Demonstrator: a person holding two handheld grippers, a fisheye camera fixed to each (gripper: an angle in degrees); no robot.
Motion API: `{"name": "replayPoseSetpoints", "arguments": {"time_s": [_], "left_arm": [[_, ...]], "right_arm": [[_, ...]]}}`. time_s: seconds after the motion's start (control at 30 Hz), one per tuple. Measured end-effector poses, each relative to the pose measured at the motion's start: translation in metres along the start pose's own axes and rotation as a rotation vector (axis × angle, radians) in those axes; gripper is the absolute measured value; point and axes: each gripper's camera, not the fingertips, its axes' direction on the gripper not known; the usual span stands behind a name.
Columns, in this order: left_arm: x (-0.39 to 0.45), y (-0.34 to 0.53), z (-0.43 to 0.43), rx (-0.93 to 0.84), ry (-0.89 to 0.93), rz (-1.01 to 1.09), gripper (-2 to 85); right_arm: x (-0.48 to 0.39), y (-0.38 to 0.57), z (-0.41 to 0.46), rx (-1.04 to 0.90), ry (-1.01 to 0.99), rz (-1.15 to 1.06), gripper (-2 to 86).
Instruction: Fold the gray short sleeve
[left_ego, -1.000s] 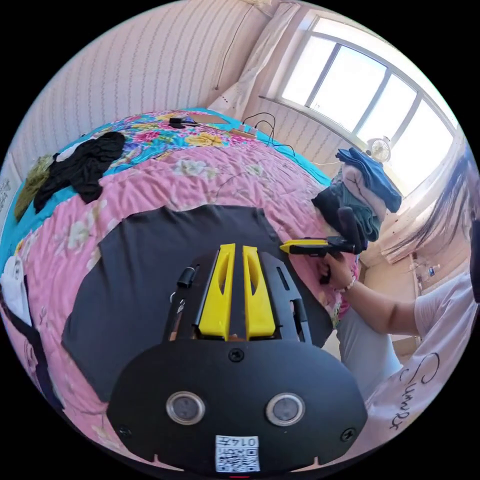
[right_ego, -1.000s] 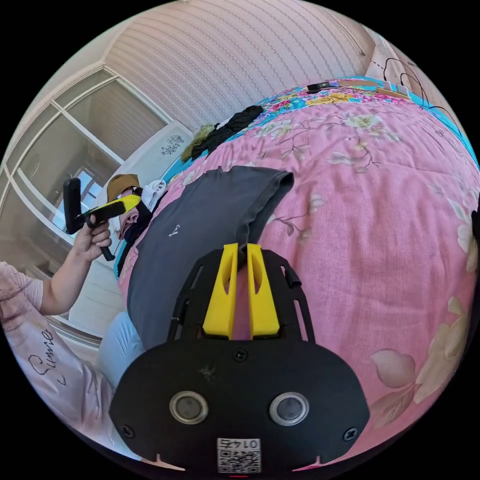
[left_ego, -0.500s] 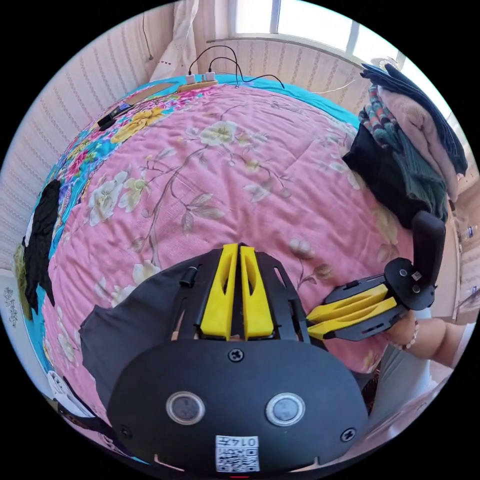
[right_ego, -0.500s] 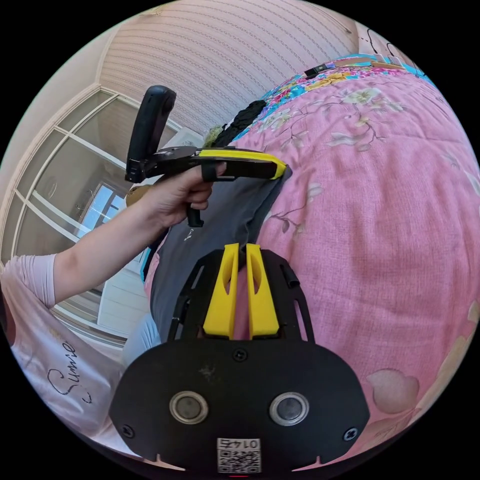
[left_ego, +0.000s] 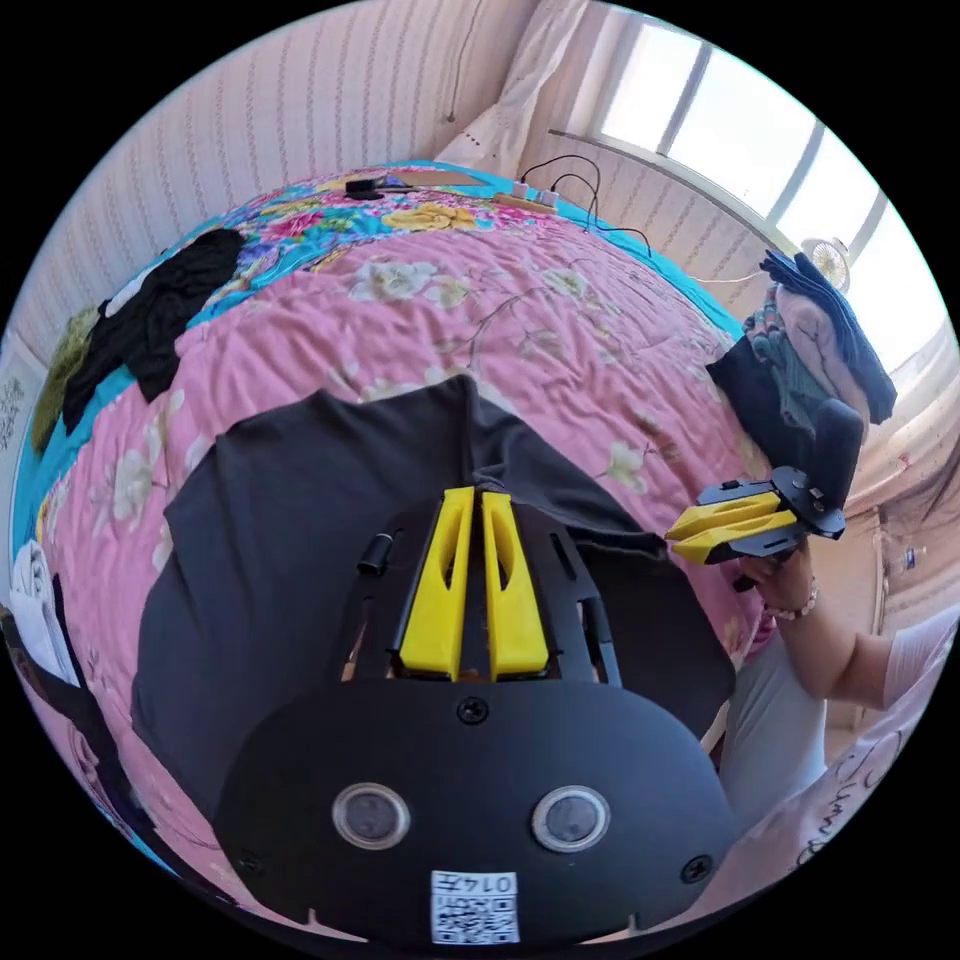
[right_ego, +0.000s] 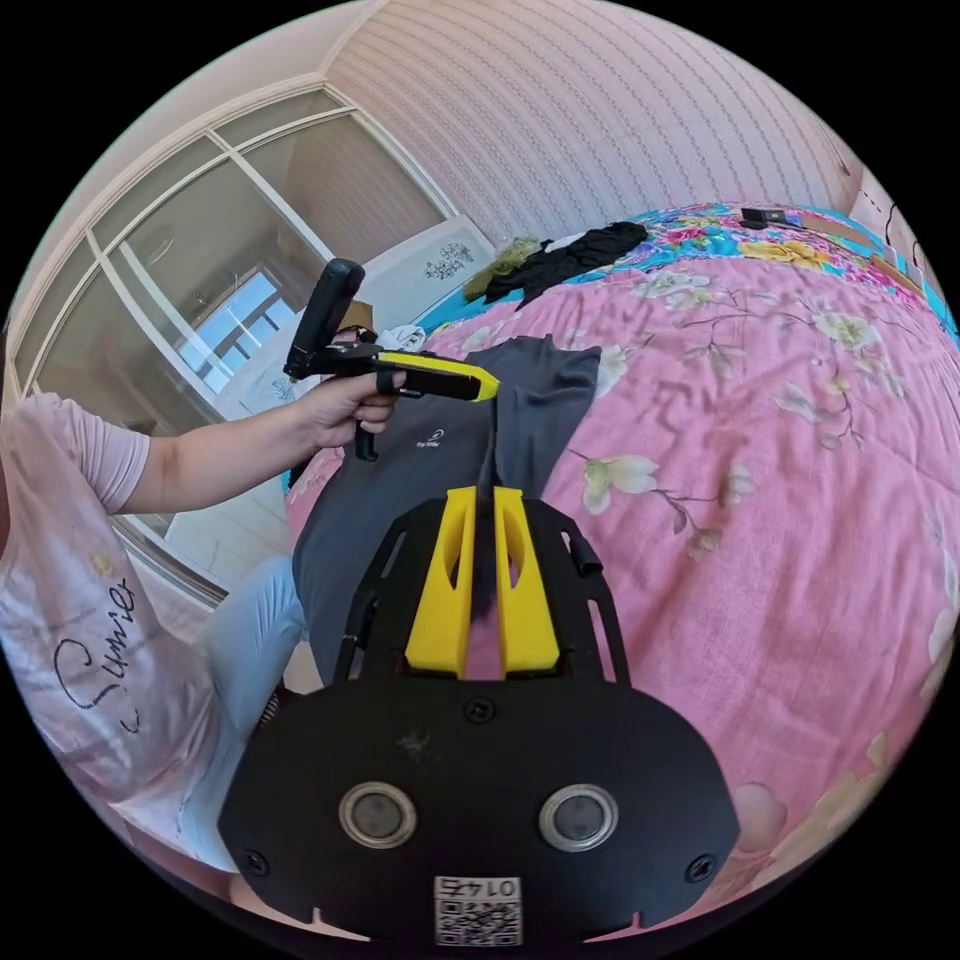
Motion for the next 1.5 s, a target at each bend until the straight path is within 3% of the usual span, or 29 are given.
{"name": "replayPoseSetpoints", "arguments": {"time_s": [0.2,0.43,0.57,0.67,0.8,1.03,1.2,1.4,1.5], "left_arm": [[-0.019,0.014,-0.011,0.004,-0.002,-0.056,4.1],[-0.016,-0.04,-0.008,0.064,0.035,-0.049,4.5],[-0.03,-0.084,0.01,0.034,0.086,-0.071,6.5],[-0.04,-0.101,0.027,-0.059,0.158,-0.1,2.4],[-0.049,-0.109,0.031,-0.035,0.089,-0.104,0.0],[-0.063,-0.101,-0.003,-0.052,0.148,-0.065,7.4],[-0.084,-0.055,-0.089,0.02,0.042,-0.05,8.0],[-0.134,0.113,-0.198,0.154,-0.045,-0.264,5.7],[-0.147,0.205,-0.236,0.137,-0.264,-0.372,4.9]], "right_arm": [[-0.015,0.002,-0.003,0.074,0.006,-0.069,1.1],[-0.012,-0.003,0.056,-0.17,0.062,-0.014,0.3],[-0.009,-0.004,0.069,-0.172,0.048,-0.01,0.1],[-0.005,-0.005,0.079,-0.168,0.029,0.001,-0.1],[-0.004,-0.007,0.093,-0.17,0.025,0.004,-0.2],[0.003,-0.011,0.123,-0.168,0.006,0.022,-0.3],[-0.002,-0.014,0.144,-0.169,0.04,0.006,-0.3],[-0.017,-0.02,0.153,-0.162,0.043,0.019,-0.1],[-0.04,-0.036,0.175,-0.164,0.004,0.003,-0.1]]}}
